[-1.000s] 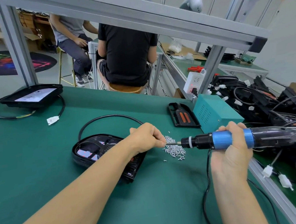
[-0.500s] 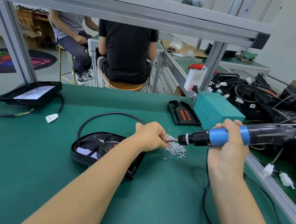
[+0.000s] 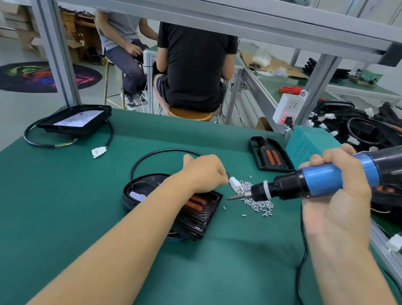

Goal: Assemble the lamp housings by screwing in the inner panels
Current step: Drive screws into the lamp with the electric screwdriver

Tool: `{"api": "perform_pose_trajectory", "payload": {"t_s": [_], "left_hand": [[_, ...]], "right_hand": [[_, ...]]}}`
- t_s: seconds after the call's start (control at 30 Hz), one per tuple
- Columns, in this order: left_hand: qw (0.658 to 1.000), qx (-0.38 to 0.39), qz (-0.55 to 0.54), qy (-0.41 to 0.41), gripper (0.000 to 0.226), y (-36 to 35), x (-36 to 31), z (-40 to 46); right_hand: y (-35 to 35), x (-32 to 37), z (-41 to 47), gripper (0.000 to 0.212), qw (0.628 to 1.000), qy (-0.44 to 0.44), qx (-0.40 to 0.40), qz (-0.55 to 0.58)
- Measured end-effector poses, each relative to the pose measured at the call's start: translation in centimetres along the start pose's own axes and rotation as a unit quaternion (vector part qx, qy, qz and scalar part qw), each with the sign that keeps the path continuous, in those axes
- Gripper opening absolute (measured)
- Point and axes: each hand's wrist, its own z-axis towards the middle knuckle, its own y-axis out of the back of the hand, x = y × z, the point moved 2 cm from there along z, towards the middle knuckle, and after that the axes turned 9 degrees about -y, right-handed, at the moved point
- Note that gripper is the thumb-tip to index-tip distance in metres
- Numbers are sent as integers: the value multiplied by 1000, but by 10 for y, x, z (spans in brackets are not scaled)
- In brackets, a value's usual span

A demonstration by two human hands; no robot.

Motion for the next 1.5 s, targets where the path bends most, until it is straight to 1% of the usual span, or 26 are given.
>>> {"api": "perform_pose_trajectory", "payload": {"t_s": [0.07,0.13,0.23,0.3,0.37,0.43,0.5,0.57,0.7,0.83,1.13,1.37,1.5], "left_hand": [[997,-72,-25,18,22,9,11,-18],[983,-166,-26,69,15,14,28,-39],[947,-269,-21,175,27,12,54,-74],[920,-309,-65,234,41,6,67,-93],[891,-331,-141,279,55,-3,76,-111],[860,-340,-247,290,68,-14,81,-123],[843,-345,-307,277,75,-23,81,-130],[850,-338,-296,276,75,-27,79,-130],[868,-337,-236,278,68,-28,73,-128],[867,-339,-237,277,65,-27,71,-128],[867,-338,-234,280,60,-28,70,-128],[878,-337,-203,274,55,-29,70,-127],[884,-333,-191,266,52,-30,69,-128]], "right_hand": [[-10,-3,-6,20,999,-20,41,0],[-19,-9,-11,22,997,-37,72,-4],[-27,-22,-17,22,992,-56,105,-30],[-29,-30,-20,22,989,-66,119,-54],[-29,-35,-22,24,986,-72,129,-73],[-29,-37,-24,26,982,-77,144,-90],[-28,-39,-26,26,978,-82,161,-105],[-27,-40,-30,26,973,-83,176,-120],[-28,-42,-35,29,968,-77,194,-140],[-31,-43,-36,29,965,-58,196,-165],[-29,-47,-37,24,963,-54,182,-192],[-31,-46,-39,21,956,-57,194,-214],[-32,-42,-42,20,959,-54,185,-209]]}}
